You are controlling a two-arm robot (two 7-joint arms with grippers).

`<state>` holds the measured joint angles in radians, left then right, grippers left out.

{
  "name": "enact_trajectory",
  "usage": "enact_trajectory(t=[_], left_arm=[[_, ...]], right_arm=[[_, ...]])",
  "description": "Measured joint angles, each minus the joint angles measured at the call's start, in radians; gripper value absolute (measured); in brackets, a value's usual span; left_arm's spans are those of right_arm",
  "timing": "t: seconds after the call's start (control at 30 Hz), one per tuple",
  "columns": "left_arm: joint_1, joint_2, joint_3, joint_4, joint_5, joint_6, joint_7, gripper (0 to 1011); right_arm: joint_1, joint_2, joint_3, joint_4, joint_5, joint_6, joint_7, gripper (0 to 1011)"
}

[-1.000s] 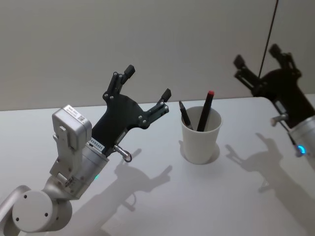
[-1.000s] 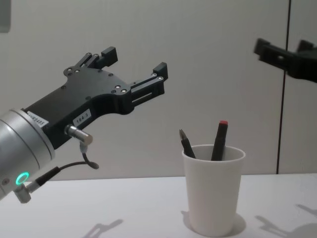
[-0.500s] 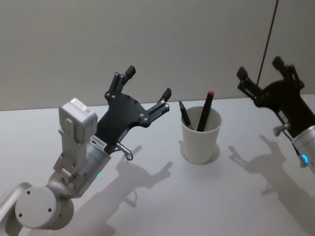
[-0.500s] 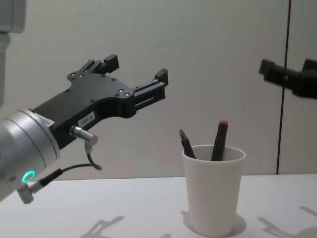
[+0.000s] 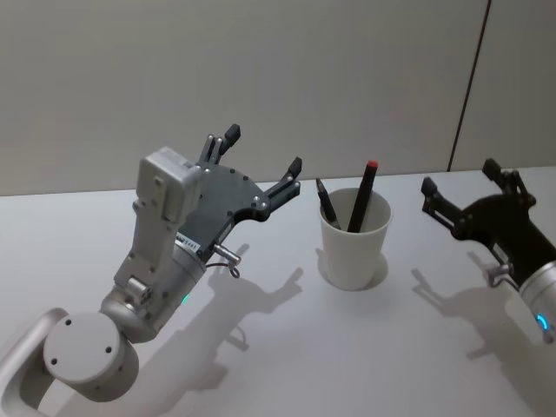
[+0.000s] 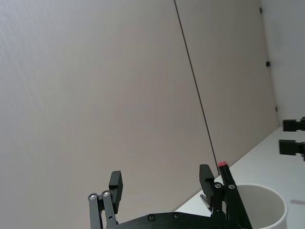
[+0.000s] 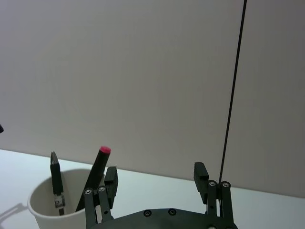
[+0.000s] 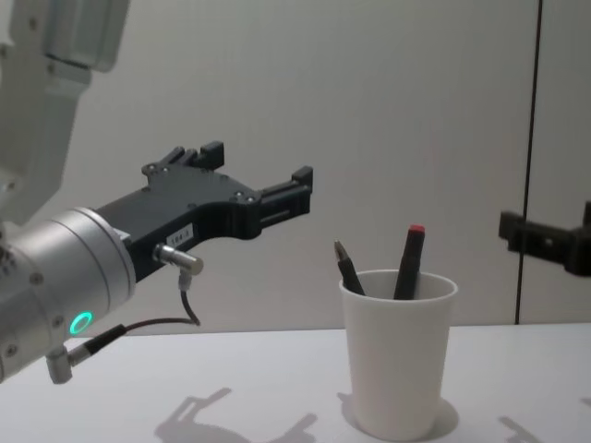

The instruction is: Place the pen into the pen holder.

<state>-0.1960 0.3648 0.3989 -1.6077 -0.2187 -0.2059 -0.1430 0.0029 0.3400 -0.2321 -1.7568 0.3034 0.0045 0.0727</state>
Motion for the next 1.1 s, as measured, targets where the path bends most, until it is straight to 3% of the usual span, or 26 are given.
enact_trajectory(t=[0.2, 0.57, 1.1], left_arm=[[-0.015, 0.007, 0.020, -0.007, 0.007, 0.079, 0.047, 1001], [-0.037, 0.016, 0.050, -0.018, 0.017, 0.198, 0.119, 1001], [-0.041, 0.018, 0.056, -0.019, 0.019, 0.220, 0.132, 1001]], right_arm=[[-0.016, -0.002, 0.006, -0.009, -0.014, 0.028, -0.006, 1001], [-0.018, -0.003, 0.007, -0.010, -0.016, 0.030, -0.006, 1001], [-0.018, -0.003, 0.006, -0.010, -0.016, 0.030, -0.006, 1001]])
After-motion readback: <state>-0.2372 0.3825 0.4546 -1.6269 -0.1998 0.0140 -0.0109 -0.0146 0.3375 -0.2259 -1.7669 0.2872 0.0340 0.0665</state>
